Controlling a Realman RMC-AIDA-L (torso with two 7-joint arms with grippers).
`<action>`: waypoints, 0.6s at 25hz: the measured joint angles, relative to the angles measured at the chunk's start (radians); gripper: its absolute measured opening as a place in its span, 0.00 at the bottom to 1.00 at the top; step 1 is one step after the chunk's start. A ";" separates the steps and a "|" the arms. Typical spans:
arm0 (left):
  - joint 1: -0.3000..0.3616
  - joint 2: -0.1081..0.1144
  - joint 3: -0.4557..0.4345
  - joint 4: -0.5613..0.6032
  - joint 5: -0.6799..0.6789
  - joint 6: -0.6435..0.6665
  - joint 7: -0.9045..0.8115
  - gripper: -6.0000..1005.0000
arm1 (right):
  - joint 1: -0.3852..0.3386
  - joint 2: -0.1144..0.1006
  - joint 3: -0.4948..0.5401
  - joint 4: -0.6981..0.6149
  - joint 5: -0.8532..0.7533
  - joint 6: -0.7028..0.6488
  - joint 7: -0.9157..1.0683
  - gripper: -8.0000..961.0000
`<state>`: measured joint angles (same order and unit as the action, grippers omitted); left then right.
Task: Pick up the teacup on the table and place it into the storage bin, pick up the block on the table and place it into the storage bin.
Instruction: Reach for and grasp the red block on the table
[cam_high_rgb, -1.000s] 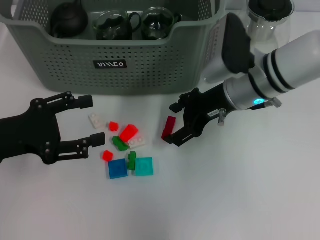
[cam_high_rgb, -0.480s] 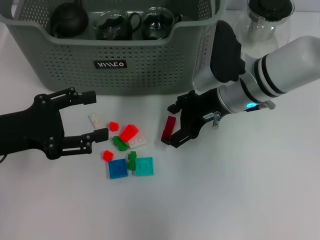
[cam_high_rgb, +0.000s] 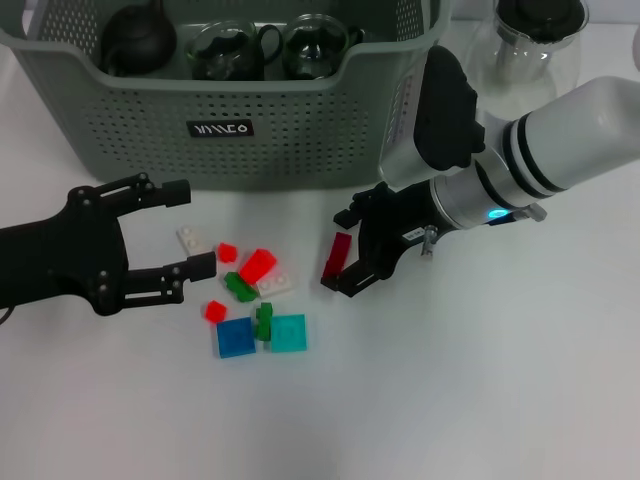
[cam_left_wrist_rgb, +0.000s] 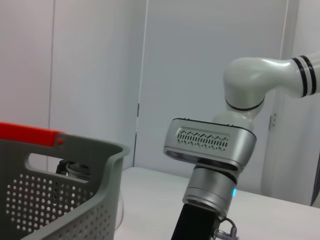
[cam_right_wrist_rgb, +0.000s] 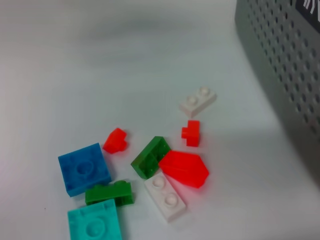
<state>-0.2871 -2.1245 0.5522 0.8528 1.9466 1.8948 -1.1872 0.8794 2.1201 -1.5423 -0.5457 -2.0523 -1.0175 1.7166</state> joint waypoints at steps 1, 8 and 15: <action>0.000 0.000 0.000 0.000 0.000 -0.003 0.000 0.84 | 0.000 0.001 -0.002 0.000 0.000 0.001 0.000 0.96; 0.000 0.000 0.000 0.000 0.000 -0.006 0.000 0.84 | 0.001 -0.003 -0.108 -0.002 0.042 0.060 0.050 0.96; 0.002 0.000 0.000 0.000 0.000 -0.006 0.000 0.84 | 0.001 -0.008 -0.122 -0.011 0.043 0.069 0.078 0.96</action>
<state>-0.2854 -2.1245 0.5522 0.8528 1.9466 1.8889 -1.1873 0.8806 2.1125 -1.6644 -0.5564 -2.0091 -0.9488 1.7943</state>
